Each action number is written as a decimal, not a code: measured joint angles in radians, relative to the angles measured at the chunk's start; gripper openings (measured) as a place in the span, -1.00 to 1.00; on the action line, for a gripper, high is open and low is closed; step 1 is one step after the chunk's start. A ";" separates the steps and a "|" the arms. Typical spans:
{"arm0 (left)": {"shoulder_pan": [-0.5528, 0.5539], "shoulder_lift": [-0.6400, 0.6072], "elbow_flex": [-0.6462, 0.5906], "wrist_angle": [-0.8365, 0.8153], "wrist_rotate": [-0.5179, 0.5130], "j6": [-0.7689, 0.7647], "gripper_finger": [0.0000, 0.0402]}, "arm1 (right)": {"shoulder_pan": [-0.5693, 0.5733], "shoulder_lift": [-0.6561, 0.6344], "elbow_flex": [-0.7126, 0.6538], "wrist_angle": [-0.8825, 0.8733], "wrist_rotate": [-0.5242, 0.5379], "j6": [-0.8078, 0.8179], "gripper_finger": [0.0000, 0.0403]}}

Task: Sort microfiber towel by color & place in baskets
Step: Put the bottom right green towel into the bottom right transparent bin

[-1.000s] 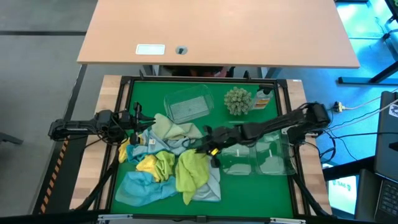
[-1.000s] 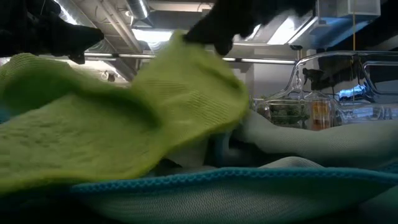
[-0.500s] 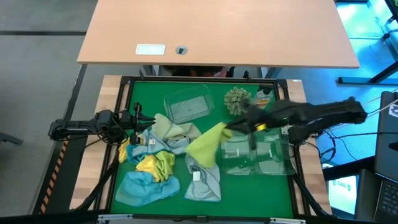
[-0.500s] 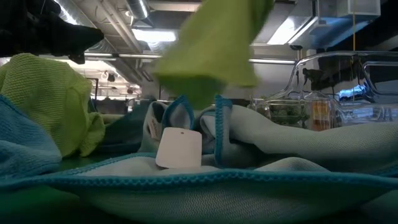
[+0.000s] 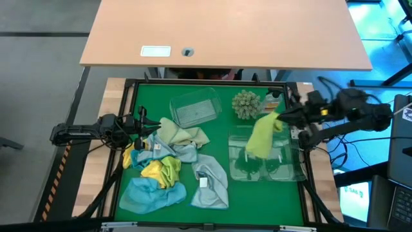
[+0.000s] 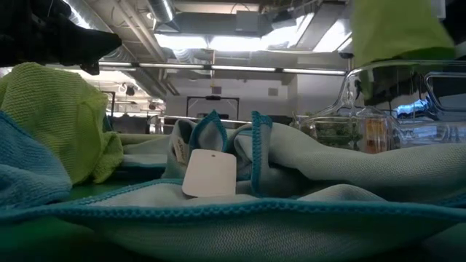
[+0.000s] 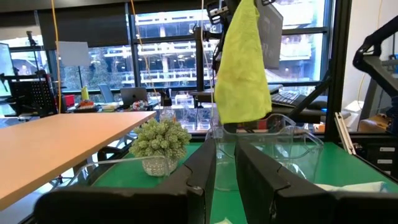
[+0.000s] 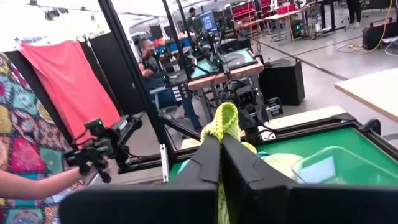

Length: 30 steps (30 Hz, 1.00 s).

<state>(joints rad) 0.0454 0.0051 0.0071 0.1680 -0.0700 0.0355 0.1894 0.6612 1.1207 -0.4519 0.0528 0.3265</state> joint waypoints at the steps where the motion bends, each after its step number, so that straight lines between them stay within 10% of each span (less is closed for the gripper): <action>1: 0.000 0.000 0.000 0.000 0.000 0.000 -0.72 | 0.000 -0.022 0.000 -0.027 0.000 0.008 -1.00; 19: 0.000 0.000 0.000 0.000 0.000 0.000 -0.72 | 0.000 -0.225 0.017 -0.408 -0.205 0.115 -1.00; 30: 0.000 0.000 0.000 0.000 0.000 -0.002 -0.72 | 0.000 -0.222 0.083 -0.698 -0.144 0.227 -1.00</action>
<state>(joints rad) 0.0453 0.0051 0.0074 0.1680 -0.0704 0.0330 0.1894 0.4394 1.2041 -1.1502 -0.0907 0.5534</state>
